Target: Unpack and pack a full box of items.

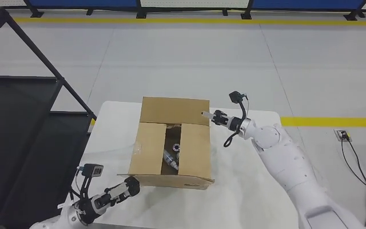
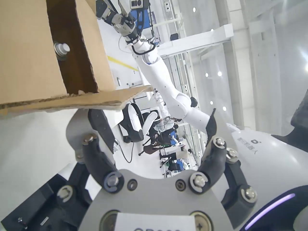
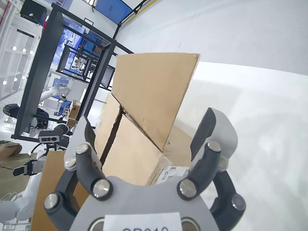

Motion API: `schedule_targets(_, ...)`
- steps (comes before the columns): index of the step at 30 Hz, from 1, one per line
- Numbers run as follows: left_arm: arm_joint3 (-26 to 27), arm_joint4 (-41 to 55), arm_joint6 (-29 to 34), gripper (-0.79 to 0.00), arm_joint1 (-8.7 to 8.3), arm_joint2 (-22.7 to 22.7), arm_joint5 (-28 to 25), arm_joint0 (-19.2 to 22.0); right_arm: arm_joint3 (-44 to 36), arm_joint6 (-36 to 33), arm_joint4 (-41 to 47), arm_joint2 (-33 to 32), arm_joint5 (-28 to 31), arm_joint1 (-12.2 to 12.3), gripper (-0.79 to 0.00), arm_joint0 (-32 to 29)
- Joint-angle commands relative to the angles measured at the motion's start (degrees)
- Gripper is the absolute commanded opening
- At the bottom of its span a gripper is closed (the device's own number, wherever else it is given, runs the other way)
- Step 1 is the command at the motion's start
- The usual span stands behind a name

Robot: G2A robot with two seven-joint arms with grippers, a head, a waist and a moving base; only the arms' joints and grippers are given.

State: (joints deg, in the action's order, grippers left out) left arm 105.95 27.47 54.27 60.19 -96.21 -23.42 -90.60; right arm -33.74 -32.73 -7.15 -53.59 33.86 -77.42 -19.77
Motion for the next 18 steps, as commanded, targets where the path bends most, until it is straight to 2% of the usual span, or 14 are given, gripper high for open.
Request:
schedule_targets(1, 0.1, -1.3, -2.3, 0.000, 0.10, 1.1, 0.8, 0.9, 2.5, -0.1, 0.7, 1.2, 0.6, -1.1, 0.000, 1.3)
schedule_targets(5, 0.3, -3.5, -4.8, 0.000, 0.24, 2.5, 1.4, 1.9, 6.4, -0.8, 2.5, 2.6, 2.2, -2.9, 0.000, 3.4)
schedule_targets(8, 0.2, -5.4, -6.6, 0.000, 0.30, 3.1, 1.7, 2.6, 9.2, -2.6, 5.3, 2.4, 5.8, -3.6, 0.000, 4.6)
schedule_targets(14, -0.4, -7.5, -10.4, 0.000, 0.50, 4.6, 3.2, 3.7, 13.3, -6.7, 9.3, 0.9, 12.2, -3.8, 0.000, 6.7)
schedule_targets(18, -0.6, -9.0, -13.4, 0.000, 0.70, 5.8, 4.1, 4.4, 13.7, -12.6, 12.2, -0.2, 17.2, -3.4, 0.000, 7.2)
